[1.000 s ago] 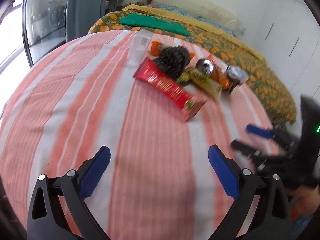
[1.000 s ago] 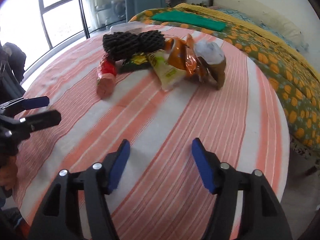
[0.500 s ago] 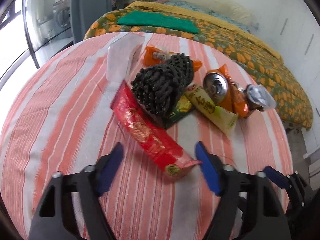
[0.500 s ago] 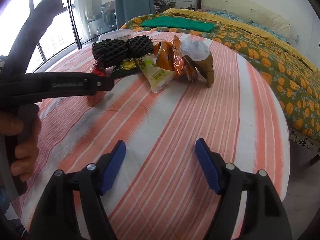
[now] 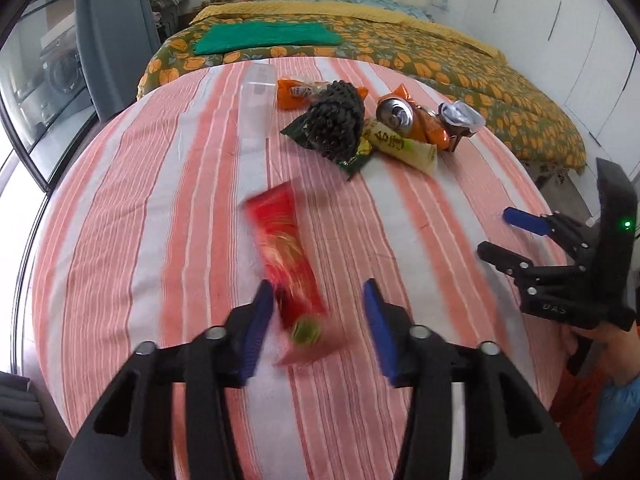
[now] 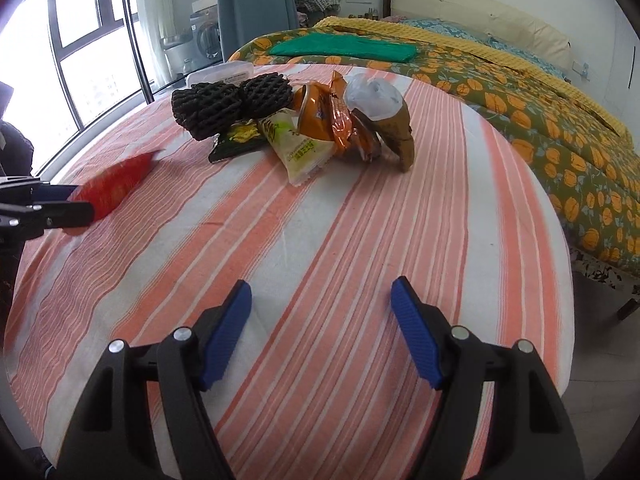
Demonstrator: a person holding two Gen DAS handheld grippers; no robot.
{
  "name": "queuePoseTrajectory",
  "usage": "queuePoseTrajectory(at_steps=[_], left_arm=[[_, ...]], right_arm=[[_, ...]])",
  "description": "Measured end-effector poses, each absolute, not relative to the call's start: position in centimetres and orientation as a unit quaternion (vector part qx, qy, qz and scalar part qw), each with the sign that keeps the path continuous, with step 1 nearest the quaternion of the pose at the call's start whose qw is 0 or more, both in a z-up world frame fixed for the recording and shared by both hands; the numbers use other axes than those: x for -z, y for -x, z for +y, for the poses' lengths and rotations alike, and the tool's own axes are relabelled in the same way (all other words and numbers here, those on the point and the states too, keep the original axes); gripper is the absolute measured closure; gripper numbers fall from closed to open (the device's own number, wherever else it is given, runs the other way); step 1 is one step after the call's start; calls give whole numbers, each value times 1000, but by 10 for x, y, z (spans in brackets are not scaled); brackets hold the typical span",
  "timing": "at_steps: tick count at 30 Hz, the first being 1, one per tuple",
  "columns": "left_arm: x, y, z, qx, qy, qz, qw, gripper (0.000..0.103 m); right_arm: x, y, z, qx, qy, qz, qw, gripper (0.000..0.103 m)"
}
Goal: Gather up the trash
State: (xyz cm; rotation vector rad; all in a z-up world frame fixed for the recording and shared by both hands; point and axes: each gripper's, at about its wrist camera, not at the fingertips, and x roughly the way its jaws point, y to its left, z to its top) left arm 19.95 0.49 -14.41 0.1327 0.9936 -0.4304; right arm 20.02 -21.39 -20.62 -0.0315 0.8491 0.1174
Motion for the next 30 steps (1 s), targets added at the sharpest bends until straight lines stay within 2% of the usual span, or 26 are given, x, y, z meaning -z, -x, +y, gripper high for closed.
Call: queuePoseTrajectory(at_steps=[1, 3, 10, 15, 18, 21, 27, 30], left_arm=[[147, -200, 5, 202, -55, 469, 858, 35], [153, -202, 3, 192, -42, 463, 865, 28], [171, -213, 6, 148, -19, 454, 878, 25], [174, -209, 3, 144, -45, 445, 883, 23], [177, -210, -3, 144, -62, 450, 879, 17], [178, -211, -7, 140, -72, 451, 878, 15], [178, -211, -6, 143, -66, 452, 878, 15], [178, -211, -6, 144, -64, 452, 878, 14]], right_arm=[[206, -200, -214, -57, 15, 412, 909, 33], [207, -200, -215, -56, 14, 412, 909, 33], [207, -200, -216, -54, 12, 412, 910, 32], [203, -202, -227, -54, -19, 410, 910, 32], [185, -210, -235, -32, -7, 383, 923, 32], [163, -238, -236, -38, 8, 377, 925, 32], [150, -285, -235, -31, 32, 382, 923, 40], [154, -294, -238, -34, 30, 393, 918, 61]])
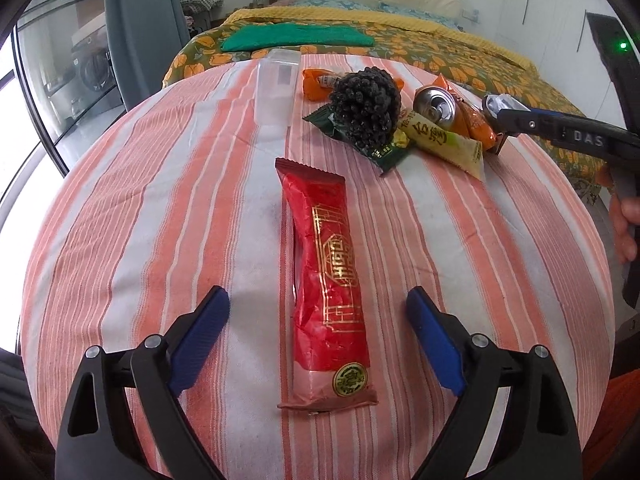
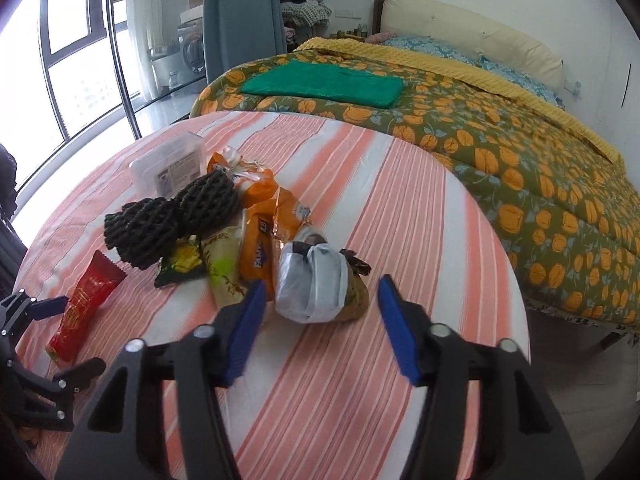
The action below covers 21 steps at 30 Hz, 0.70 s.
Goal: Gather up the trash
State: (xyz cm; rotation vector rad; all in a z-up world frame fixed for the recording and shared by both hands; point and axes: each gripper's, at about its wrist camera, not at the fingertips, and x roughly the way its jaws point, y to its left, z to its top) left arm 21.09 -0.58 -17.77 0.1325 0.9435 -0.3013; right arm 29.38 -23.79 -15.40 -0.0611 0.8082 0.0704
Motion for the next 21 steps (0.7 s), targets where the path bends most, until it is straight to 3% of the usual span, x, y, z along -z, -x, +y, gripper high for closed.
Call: queuePoseTrajectory(at_steps=[2, 10, 16, 21], left_arm=[[178, -211, -6, 145, -63, 452, 878, 14], [178, -211, -7, 143, -67, 452, 878, 14], [178, -211, -9, 139, -71, 452, 878, 13], [179, -211, -9, 139, -71, 452, 878, 13]], right_arm=[[154, -288, -242, -34, 27, 388, 921, 69], [125, -201, -265, -110, -75, 323, 937, 70], [175, -145, -230, -141, 43, 324, 935, 67], [189, -119, -228, -141, 38, 343, 928, 65]])
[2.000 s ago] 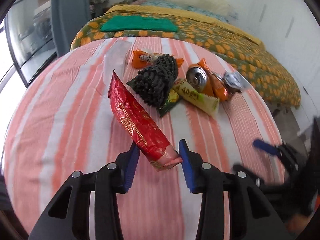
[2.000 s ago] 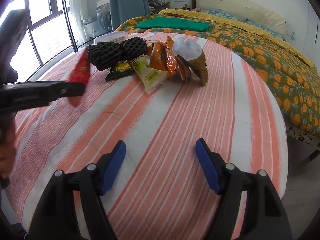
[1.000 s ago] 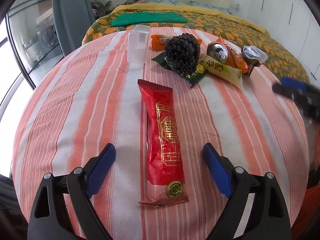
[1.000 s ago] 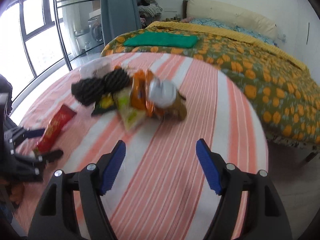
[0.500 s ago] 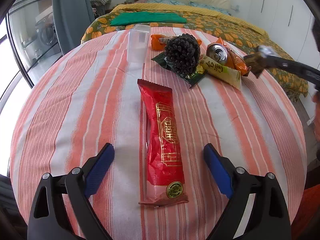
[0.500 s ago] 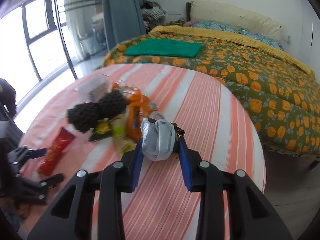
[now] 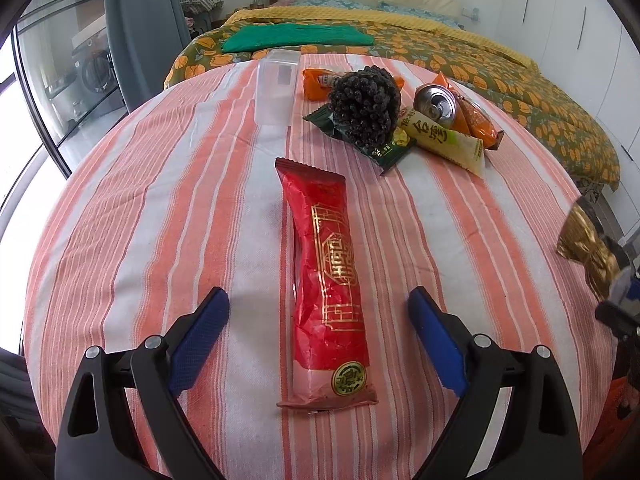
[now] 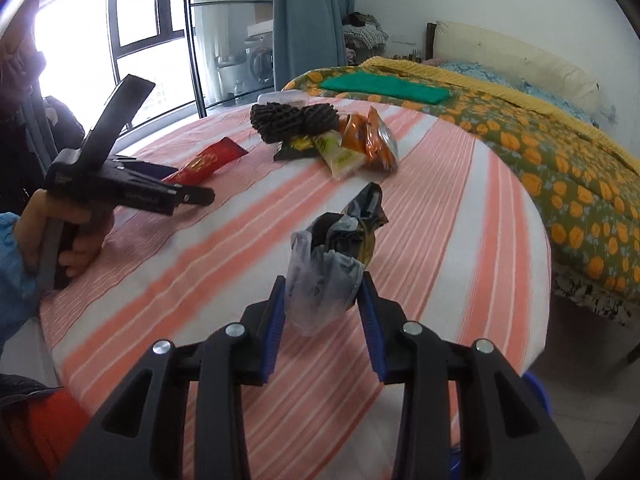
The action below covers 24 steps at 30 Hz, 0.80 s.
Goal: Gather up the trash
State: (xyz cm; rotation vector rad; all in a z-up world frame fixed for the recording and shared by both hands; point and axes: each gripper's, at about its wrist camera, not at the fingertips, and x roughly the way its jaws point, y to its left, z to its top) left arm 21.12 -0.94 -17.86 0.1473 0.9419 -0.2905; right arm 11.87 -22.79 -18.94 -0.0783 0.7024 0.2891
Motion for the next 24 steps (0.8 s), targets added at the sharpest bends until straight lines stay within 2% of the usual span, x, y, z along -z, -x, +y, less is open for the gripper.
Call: queuePoseTrajectory(at_steps=[2, 4, 13, 21, 24], left_arm=[[179, -211, -9, 140, -70, 452, 878, 13], [178, -211, -9, 141, -68, 452, 878, 13], [177, -199, -2, 168, -67, 454, 872, 11], [166, -199, 12, 183, -44, 464, 866, 11], [161, -210, 14, 185, -47, 468, 863, 19]], right_arm=[[190, -116, -232, -144, 25, 353, 924, 49], [191, -115, -238, -139, 11, 367, 920, 37], [177, -120, -257, -105, -65, 410, 903, 31], [177, -145, -250, -49, 1, 455, 889, 29], [182, -160, -250, -42, 11, 475, 879, 30]])
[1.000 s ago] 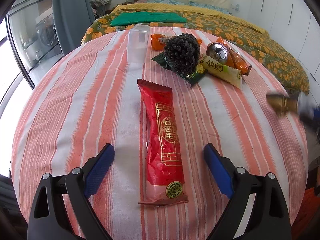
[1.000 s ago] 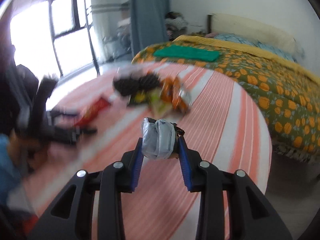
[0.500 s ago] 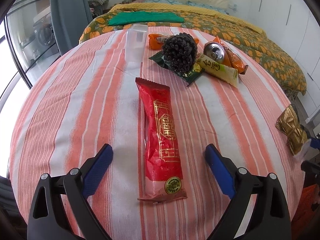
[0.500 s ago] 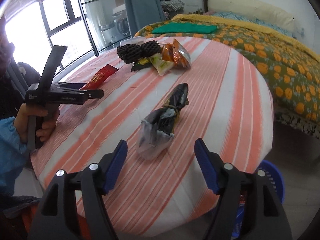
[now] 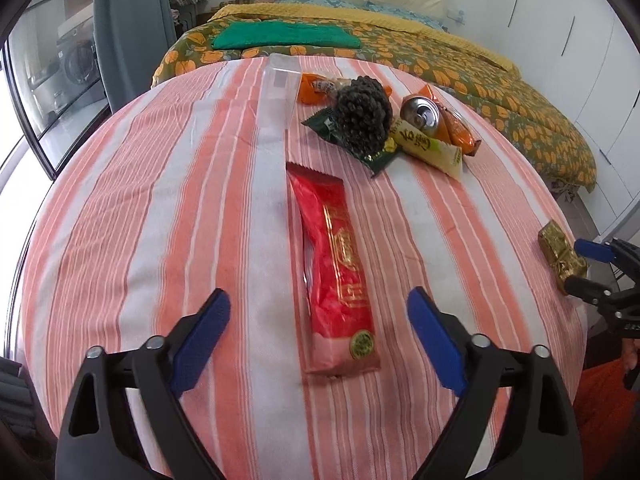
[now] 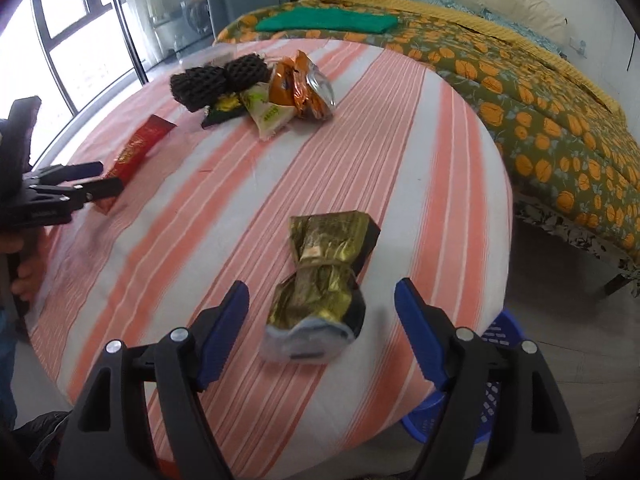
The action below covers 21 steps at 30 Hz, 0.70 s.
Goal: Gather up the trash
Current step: 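Grasp the red wrapper with the left gripper while the right gripper grasps the gold foil wrapper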
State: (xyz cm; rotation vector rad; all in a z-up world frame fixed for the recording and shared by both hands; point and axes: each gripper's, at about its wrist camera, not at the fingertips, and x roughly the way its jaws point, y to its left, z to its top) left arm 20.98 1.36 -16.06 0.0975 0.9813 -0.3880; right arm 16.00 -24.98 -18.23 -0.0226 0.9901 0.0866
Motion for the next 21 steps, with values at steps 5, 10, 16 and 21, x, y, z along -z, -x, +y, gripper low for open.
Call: queuePoseTrajectory(at_steps=[5, 10, 16, 21], left_arm=[[166, -218, 5, 183, -67, 485, 853, 42], [163, -208, -1, 174, -83, 475, 859, 79], [147, -182, -18, 212, -52, 461, 860, 79], [133, -152, -77, 278, -45, 455, 845, 79]], right_arm=[[194, -175, -251, -48, -3, 502, 863, 61], [182, -155, -255, -59, -29, 475, 878, 61], [172, -131, -292, -66, -83, 448, 888, 61], [173, -107, -350, -28, -117, 433, 893, 61]])
